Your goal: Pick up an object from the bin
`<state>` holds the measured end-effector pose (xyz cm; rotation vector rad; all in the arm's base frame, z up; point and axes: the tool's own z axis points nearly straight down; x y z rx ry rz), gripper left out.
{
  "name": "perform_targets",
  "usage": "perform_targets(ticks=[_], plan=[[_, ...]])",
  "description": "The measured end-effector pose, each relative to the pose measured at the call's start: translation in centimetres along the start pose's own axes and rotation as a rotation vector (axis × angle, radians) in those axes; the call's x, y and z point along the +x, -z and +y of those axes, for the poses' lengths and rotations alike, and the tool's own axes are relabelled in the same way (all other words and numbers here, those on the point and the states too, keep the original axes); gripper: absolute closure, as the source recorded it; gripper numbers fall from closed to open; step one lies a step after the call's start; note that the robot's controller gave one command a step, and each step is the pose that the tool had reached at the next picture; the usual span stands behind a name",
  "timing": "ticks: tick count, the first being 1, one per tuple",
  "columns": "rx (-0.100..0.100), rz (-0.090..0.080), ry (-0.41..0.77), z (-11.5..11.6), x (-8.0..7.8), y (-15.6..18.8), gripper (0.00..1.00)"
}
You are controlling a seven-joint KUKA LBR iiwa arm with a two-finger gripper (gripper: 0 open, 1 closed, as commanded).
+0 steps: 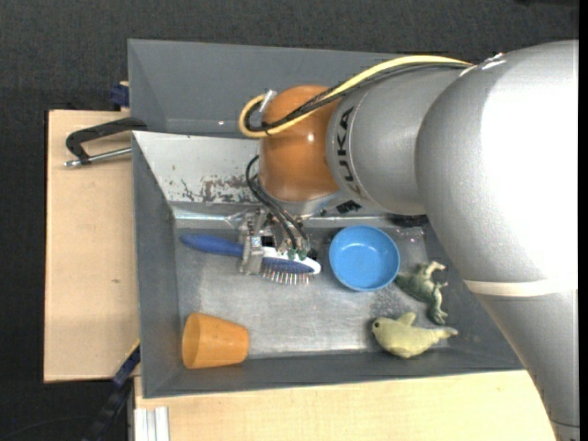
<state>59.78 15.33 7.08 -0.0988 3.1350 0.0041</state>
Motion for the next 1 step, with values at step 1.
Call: perform_targets(ticks=[1], plan=[[0.0,-0.009,0.072,-1.36,1.52,17.11,1.0]])
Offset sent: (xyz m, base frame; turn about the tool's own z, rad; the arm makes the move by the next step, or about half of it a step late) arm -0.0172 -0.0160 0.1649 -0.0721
